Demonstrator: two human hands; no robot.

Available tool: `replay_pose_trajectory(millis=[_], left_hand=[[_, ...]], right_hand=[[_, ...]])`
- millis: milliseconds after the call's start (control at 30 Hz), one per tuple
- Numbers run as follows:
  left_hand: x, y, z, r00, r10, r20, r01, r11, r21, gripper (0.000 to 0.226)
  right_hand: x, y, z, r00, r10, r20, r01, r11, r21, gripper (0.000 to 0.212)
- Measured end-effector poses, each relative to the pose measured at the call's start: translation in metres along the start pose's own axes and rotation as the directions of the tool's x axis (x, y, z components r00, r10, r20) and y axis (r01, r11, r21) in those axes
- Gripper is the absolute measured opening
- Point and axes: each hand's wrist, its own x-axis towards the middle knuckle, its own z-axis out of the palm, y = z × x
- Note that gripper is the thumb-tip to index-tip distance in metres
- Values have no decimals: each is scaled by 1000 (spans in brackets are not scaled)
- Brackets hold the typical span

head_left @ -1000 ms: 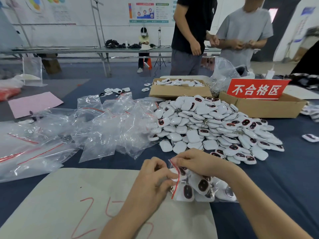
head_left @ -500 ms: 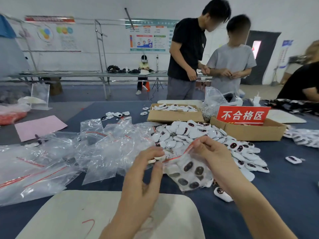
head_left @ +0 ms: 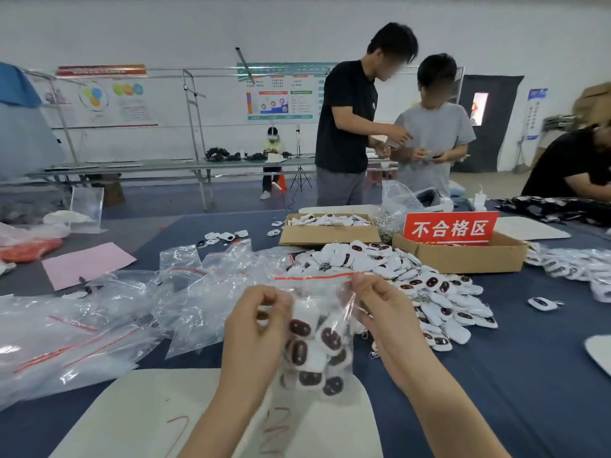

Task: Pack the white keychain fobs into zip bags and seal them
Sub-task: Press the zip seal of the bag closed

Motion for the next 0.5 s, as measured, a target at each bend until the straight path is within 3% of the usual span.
replay_pose_trajectory(millis=[100, 333, 500], left_hand=[[-4, 6, 0, 992, 98, 80, -107, 986, 128, 13], [1, -5, -8, 997, -69, 17, 68, 997, 36, 20], [-4, -20, -14, 986, -120, 116, 128, 990, -58, 15]], right_hand=[[-4, 0, 1, 1000, -9, 25, 9, 1000, -5, 22], [-7, 1, -1, 997, -73, 13, 74, 988, -135, 26], [-9, 15, 2, 999, -39, -32, 33, 984, -173, 29]])
